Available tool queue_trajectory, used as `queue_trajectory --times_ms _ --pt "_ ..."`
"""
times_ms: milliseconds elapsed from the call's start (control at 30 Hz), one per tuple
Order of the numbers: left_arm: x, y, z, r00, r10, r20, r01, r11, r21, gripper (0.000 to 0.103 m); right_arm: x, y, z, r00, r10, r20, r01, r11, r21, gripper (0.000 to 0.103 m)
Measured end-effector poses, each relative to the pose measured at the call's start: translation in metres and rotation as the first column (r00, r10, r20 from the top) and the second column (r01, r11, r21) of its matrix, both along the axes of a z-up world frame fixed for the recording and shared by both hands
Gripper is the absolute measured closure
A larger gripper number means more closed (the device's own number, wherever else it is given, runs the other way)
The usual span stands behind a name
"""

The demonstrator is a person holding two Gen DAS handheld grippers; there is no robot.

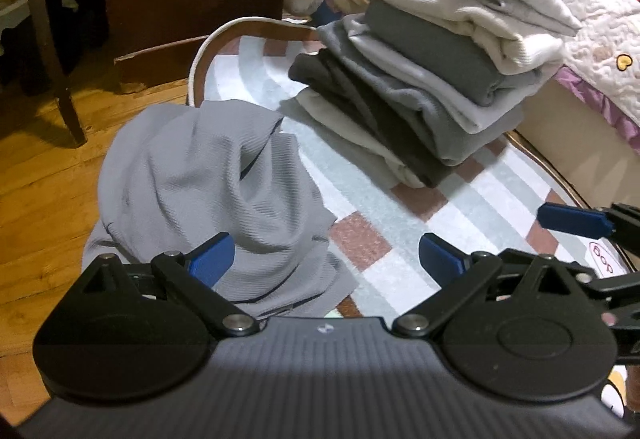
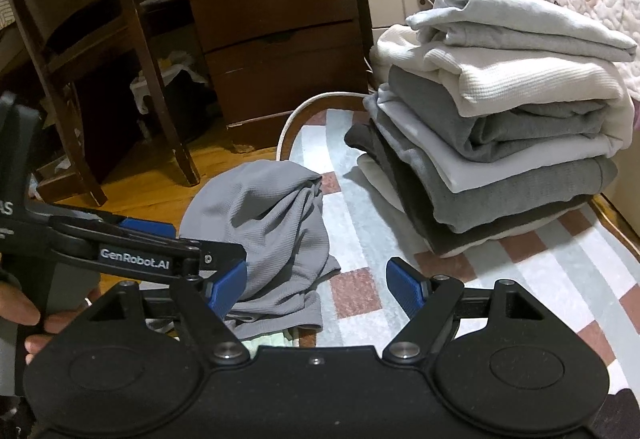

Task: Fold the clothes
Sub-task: 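Grasp the crumpled grey ribbed shirt with both grippers and lift it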

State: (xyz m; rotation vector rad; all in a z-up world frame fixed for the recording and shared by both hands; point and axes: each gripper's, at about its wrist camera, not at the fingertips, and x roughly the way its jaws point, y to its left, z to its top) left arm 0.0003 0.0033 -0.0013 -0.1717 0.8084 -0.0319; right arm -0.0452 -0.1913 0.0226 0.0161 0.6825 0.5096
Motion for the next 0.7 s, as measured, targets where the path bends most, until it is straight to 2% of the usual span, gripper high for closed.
queue_trajectory --times_ms 200,300,367,500,533,600,700 --pt "0.002 0.02 -0.008 1.0 -0.01 0.021 0.01 1.0 -0.027 0.003 0.0 -0.001 -0.005 1.0 0.002 -0.021 -0.002 1.0 0.004 0.022" --pt "0.003 0.045 -0.014 0.999 0.019 0.036 -0.017 0.999 -0.048 0.003 0.005 0.0 -0.02 0.993 0.071 -0.098 -0.061 0.993 0.099 0.021" --pt "0.0 0.068 -0.013 0.993 0.079 0.086 -0.076 0.996 -0.039 0.003 0.01 0.008 -0.037 0.975 0.14 -0.171 -0.113 0.98 0.163 0.021" --pt "0.008 0.11 -0.01 0.97 0.148 0.191 -0.155 0.988 0.021 0.003 0.027 0.032 -0.056 0.967 0.159 -0.2 -0.139 0.984 0.11 0.021" --pt "0.015 0.119 -0.011 0.971 0.16 0.178 -0.166 0.986 0.019 0.003 0.037 0.034 -0.057 0.967 0.152 -0.205 -0.13 0.985 0.116 0.021" --pt "0.033 0.134 -0.018 0.981 0.181 0.071 -0.181 0.983 -0.009 0.003 0.058 0.035 -0.061 0.964 0.136 -0.228 -0.103 0.983 0.152 0.021" --pt "0.054 0.158 -0.035 0.97 0.224 -0.092 -0.228 0.973 -0.045 0.008 0.104 0.032 -0.076 0.931 0.127 -0.343 -0.022 0.956 0.294 0.019"
